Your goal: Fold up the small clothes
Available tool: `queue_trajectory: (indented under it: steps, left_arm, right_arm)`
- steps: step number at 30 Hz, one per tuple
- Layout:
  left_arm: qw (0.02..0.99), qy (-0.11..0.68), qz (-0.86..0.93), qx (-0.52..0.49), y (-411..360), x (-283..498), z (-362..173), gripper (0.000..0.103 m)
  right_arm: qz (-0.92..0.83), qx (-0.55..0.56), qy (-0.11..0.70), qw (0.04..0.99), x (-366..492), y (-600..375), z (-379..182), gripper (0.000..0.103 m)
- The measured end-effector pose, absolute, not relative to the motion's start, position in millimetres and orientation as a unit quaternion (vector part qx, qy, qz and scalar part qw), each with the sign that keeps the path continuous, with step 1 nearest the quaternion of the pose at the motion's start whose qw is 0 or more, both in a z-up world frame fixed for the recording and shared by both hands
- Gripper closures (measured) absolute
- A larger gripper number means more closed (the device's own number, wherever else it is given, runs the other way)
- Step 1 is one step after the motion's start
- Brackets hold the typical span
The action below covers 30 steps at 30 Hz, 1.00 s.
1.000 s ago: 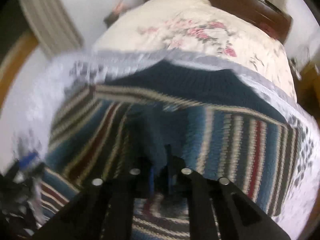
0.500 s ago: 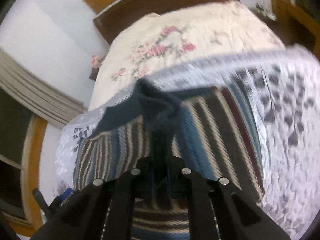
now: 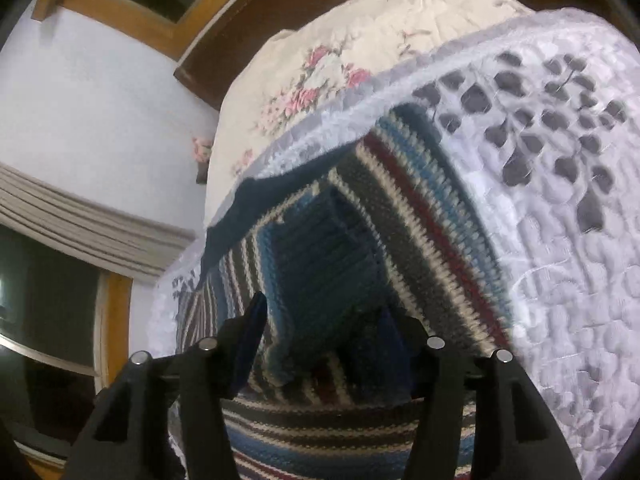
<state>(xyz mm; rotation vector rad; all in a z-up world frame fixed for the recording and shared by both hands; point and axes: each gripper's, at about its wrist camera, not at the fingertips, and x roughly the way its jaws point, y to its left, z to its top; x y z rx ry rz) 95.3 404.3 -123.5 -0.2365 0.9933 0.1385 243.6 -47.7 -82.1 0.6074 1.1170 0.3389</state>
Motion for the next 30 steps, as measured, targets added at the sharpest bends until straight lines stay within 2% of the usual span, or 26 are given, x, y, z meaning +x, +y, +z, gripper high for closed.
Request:
queue_trajectory:
  steps: [6,10,11,12,13,16,21,25,28,30]
  left_arm:
    - [0.868,0.478,0.065,-0.117,399,103,-126,0.032]
    - [0.865,0.486,0.061,-0.111,391,109,-134,0.032]
    - [0.864,0.488,0.060,-0.110,390,110,-136,0.032]
    - [0.862,0.491,0.060,-0.107,388,111,-138,0.032]
    - [0.861,0.493,0.062,-0.104,387,112,-140,0.032]
    - [0.860,0.495,0.064,-0.103,388,113,-143,0.032]
    - [0.852,0.504,0.072,-0.120,395,114,-154,0.031]
    - [0.850,0.508,0.076,-0.118,395,115,-162,0.030]
    - [0.853,0.504,0.079,-0.110,392,108,-151,0.031]
    - [0.861,0.489,0.079,-0.116,390,101,-139,0.031]
  right_arm:
    - [0.103,0.180,0.537,0.818,243,-35,-67,0.046]
    - [0.114,0.204,0.567,0.790,250,-32,-93,0.048]
    - [0.120,0.208,0.569,0.787,251,-28,-98,0.053]
    - [0.127,0.212,0.569,0.784,252,-26,-100,0.073]
    - [0.137,0.221,0.563,0.785,251,-26,-99,0.086]
    - [0.149,0.235,0.543,0.793,249,-31,-90,0.093]
    - [0.123,0.227,0.565,0.784,248,-36,-99,0.092]
    - [0.118,0.233,0.578,0.773,246,-38,-117,0.083]
    - [0.104,0.214,0.564,0.790,235,-44,-104,0.073]
    - [0.089,0.175,0.543,0.816,225,-44,-85,0.073]
